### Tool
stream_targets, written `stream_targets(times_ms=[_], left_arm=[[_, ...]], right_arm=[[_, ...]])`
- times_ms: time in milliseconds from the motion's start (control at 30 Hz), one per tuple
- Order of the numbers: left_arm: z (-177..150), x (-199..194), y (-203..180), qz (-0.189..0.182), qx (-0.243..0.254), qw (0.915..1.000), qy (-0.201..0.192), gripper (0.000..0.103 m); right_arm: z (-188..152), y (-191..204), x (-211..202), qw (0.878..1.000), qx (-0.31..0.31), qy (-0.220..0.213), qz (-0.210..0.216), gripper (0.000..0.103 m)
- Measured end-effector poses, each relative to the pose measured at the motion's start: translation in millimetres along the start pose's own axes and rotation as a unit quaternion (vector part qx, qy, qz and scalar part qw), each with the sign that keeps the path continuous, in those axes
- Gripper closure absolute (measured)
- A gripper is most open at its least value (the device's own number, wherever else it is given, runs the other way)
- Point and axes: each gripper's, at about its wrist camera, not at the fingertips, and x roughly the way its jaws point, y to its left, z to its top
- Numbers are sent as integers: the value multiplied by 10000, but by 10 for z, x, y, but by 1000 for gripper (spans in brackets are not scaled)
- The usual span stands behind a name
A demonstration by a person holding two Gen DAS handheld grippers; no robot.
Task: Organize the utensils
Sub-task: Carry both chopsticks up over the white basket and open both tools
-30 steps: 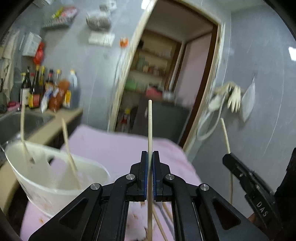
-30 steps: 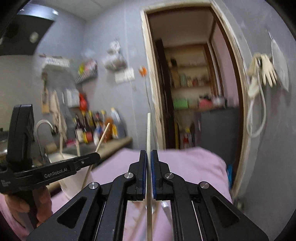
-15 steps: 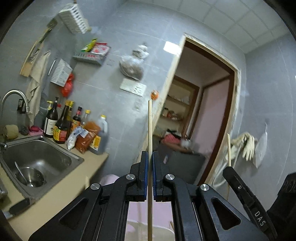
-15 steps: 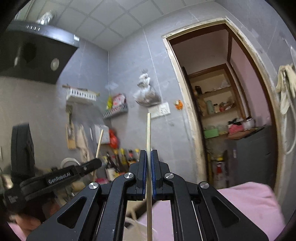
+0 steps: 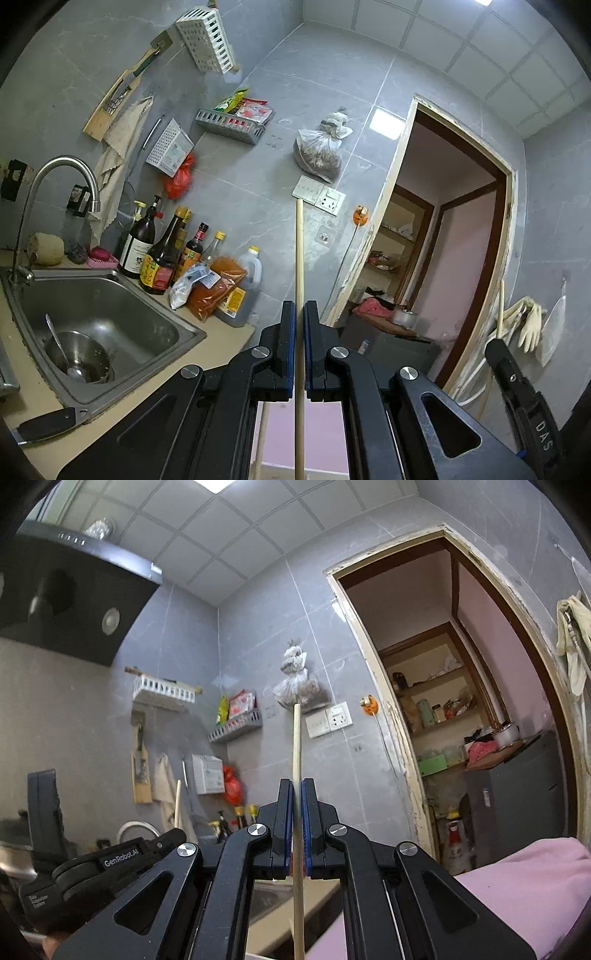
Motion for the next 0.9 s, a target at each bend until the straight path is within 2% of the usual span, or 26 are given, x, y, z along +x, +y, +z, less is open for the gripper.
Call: stream_targets(times_ms=[133,433,767,900], left_arm=[[-170,9,-47,73,212,9997,-43,101],[-417,8,-56,189,217,9996,43,101],[-590,24,-95,123,434,9985,310,101],[-617,19,-75,69,367,9983,437,101]], right_arm=[[-65,-31,26,9999,-94,15,-136,100],[-258,-70,61,9991,-174,327,-212,100],[-378,-101,3,9974,-167,630,-302,100],[-419,-114,-4,9966,-134,747,-314,100]])
